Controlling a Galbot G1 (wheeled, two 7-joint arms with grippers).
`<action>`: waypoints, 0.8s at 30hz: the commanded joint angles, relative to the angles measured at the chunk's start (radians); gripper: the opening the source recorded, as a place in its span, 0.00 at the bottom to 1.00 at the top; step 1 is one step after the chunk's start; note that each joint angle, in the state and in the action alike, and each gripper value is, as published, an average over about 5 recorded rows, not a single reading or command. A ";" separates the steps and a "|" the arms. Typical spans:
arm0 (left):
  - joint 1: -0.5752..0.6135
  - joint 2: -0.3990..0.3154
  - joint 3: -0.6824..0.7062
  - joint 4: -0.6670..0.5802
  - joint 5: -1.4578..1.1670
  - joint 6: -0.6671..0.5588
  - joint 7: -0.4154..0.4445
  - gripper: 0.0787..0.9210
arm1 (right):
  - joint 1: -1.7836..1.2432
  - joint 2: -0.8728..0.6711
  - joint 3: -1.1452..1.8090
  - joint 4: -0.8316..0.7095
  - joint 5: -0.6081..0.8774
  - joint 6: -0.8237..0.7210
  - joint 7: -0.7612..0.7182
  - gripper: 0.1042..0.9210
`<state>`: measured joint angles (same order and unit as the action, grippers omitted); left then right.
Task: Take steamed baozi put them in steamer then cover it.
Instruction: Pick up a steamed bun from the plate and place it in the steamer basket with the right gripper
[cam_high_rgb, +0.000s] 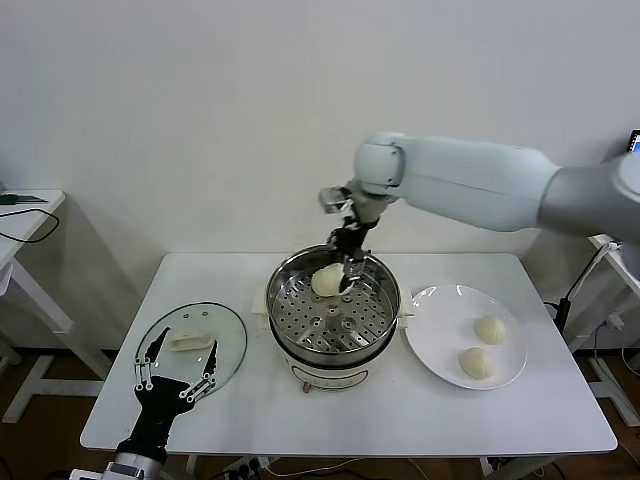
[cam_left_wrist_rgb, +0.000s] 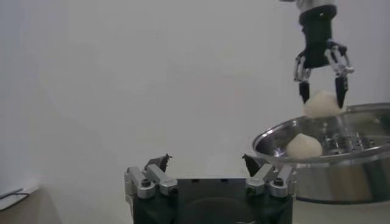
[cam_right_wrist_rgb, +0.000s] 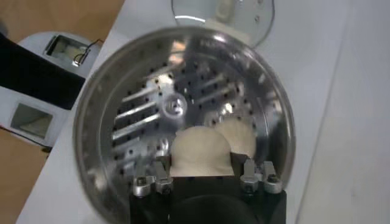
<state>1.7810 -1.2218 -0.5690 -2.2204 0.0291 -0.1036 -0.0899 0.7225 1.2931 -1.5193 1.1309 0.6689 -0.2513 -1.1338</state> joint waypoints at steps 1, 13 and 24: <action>-0.002 0.000 0.001 0.002 0.000 -0.001 0.000 0.88 | -0.017 0.122 -0.041 -0.005 0.037 -0.032 0.044 0.67; -0.001 0.000 -0.006 0.008 -0.001 -0.007 -0.001 0.88 | -0.072 0.201 -0.055 -0.065 0.033 -0.039 0.068 0.67; -0.001 -0.003 -0.009 0.009 -0.002 -0.008 -0.004 0.88 | -0.094 0.198 -0.064 -0.069 0.025 -0.042 0.102 0.75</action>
<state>1.7794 -1.2252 -0.5777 -2.2115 0.0269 -0.1116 -0.0931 0.6396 1.4647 -1.5757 1.0732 0.6927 -0.2886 -1.0479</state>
